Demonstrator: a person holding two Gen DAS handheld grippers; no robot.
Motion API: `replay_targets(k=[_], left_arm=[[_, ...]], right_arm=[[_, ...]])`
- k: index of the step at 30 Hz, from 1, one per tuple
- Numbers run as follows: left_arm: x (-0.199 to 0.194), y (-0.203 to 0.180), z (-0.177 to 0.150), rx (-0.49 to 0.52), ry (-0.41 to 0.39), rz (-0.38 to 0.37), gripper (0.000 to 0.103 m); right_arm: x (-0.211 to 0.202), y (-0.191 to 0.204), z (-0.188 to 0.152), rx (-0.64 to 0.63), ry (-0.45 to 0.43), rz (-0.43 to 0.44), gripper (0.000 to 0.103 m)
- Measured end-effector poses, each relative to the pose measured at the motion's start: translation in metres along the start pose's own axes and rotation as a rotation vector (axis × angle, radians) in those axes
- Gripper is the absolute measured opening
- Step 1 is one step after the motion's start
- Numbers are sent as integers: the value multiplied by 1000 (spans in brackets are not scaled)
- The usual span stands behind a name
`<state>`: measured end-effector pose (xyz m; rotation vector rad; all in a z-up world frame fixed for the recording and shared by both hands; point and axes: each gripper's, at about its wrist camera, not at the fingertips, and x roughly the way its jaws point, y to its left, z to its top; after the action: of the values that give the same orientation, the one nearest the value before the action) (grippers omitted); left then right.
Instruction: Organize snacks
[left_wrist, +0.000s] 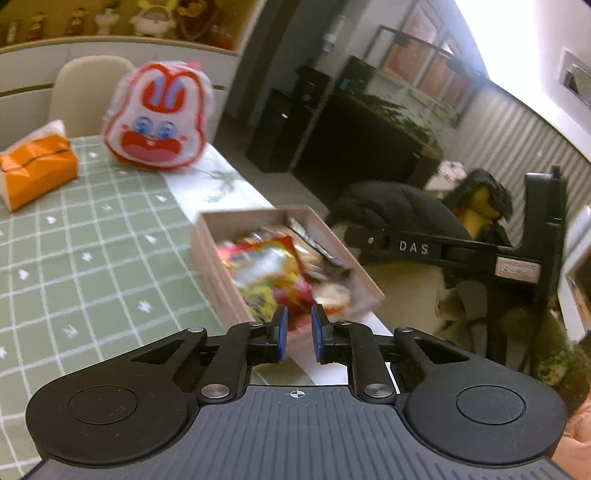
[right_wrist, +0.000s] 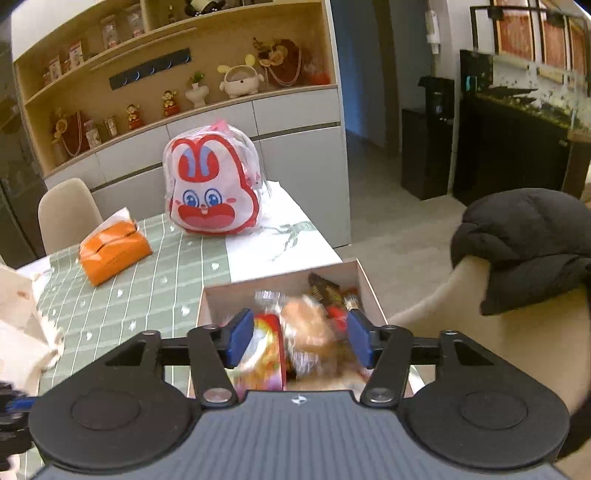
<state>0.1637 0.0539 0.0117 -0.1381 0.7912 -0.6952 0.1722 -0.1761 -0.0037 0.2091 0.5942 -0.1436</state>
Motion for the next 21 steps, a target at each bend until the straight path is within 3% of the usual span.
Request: replay_targets(k=[5, 10, 12, 21], left_arm=[[1, -22, -26, 20, 33, 34, 17], [-17, -50, -45, 77, -11, 221, 17], [-23, -62, -51, 116, -15, 261, 17], [-33, -87, -67, 151, 37, 212, 17]], right_arm=[[-42, -2, -37, -2, 18, -30, 60], [-79, -11, -72, 70, 44, -58, 60], [-91, -9, -84, 73, 65, -63, 60], [-130, 9, -107, 28, 85, -42, 60]])
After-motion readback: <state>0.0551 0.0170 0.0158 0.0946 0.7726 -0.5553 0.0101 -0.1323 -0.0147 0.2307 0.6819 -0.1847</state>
